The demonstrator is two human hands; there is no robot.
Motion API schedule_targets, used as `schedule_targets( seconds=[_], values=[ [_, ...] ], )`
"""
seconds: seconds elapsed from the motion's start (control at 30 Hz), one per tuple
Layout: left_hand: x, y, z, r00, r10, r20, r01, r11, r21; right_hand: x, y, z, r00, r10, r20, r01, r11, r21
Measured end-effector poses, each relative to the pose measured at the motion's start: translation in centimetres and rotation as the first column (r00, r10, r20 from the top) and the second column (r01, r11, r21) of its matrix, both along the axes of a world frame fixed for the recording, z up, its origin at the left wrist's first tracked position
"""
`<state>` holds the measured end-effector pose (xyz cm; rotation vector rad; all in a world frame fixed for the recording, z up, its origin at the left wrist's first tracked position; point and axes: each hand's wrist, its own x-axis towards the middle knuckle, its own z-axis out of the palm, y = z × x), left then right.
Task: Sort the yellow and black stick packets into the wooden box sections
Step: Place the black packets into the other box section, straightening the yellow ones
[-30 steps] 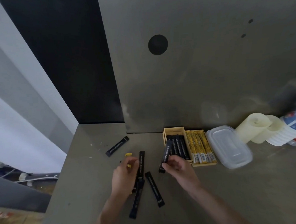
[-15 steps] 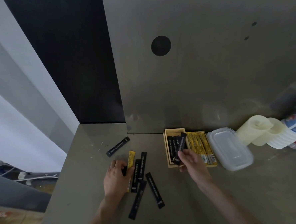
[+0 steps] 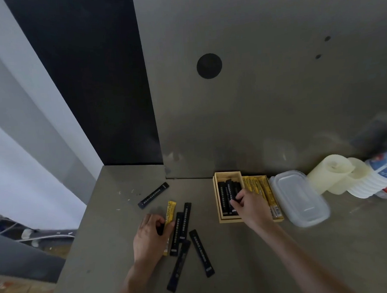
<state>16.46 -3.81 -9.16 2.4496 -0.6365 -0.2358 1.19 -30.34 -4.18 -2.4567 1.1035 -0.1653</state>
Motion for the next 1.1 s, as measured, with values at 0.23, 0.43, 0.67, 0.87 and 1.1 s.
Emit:
schedule_targets(
  seconds=[0.23, 0.43, 0.67, 0.87, 1.1],
  values=[
    [0.1, 0.1, 0.1, 1.0, 0.001, 0.002, -0.001, 1.0, -0.001, -0.6, -0.2, -0.5, 0.995, 0.102, -0.011, -0.102, 0.994, -0.035],
    [1.5, -0.1, 1.0, 0.991, 0.075, -0.111, -0.086, 0.991, -0.1, -1.4, 0.1, -0.5, 0.989, 0.121, 0.084, -0.115, 0.99, -0.08],
    [6.1, -0.8, 1.9, 0.985, 0.173, 0.016, -0.173, 0.985, -0.026, -1.5, 0.2, -0.7, 0.989, 0.111, 0.096, -0.106, 0.993, -0.058],
    [8.1, -0.9, 1.3, 0.992, 0.12, -0.046, -0.116, 0.991, 0.072, -1.6, 0.6, -0.6, 0.988, 0.125, 0.092, -0.116, 0.989, -0.091],
    [4.4, -0.7, 2.3, 0.987, 0.12, -0.11, -0.129, 0.988, -0.079, -1.6, 0.5, -1.2, 0.986, 0.126, 0.109, -0.115, 0.988, -0.098]
  ],
)
